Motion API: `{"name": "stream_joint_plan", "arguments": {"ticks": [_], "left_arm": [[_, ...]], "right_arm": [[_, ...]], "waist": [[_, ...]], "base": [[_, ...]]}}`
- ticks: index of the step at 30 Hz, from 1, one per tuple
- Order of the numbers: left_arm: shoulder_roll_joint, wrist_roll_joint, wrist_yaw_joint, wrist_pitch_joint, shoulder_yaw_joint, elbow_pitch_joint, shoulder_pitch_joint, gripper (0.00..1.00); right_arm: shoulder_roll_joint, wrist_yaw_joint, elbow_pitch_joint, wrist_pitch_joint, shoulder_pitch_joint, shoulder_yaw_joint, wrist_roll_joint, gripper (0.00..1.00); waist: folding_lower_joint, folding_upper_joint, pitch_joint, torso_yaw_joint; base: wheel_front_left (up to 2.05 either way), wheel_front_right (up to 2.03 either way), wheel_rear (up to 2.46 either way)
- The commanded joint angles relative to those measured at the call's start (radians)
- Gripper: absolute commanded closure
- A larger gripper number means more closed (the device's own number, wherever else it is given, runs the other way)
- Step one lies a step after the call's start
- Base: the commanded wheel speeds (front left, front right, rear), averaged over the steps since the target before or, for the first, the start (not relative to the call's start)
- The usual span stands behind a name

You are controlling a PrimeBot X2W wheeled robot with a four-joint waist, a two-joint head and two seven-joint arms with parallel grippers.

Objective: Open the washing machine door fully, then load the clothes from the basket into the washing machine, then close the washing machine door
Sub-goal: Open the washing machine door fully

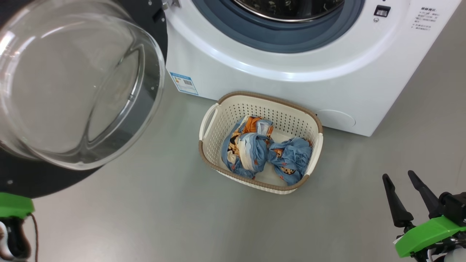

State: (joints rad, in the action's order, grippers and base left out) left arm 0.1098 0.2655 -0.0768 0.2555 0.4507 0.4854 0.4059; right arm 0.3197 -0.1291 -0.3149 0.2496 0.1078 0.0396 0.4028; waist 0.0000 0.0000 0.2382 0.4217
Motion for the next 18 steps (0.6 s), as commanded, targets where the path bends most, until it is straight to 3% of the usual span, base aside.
{"name": "stream_joint_plan", "arguments": {"ticks": [1, 18], "left_arm": [[0.068, -0.016, 0.0, 0.006, 0.051, -0.005, 0.045, 1.0], [0.187, -0.121, -0.016, 0.006, 0.168, 0.235, 0.23, 1.0]], "right_arm": [[0.02, -0.002, 0.026, 0.012, 0.022, 0.015, -0.015, 0.0], [0.044, -0.002, 0.034, 0.012, 0.089, 0.029, -0.028, 0.0]], "waist": [[0.0, 0.0, 0.016, -0.004], [0.0, 0.0, 0.097, -0.039]], "base": [[0.0, 0.0, 0.0], [0.0, 0.0, 0.0]]}}
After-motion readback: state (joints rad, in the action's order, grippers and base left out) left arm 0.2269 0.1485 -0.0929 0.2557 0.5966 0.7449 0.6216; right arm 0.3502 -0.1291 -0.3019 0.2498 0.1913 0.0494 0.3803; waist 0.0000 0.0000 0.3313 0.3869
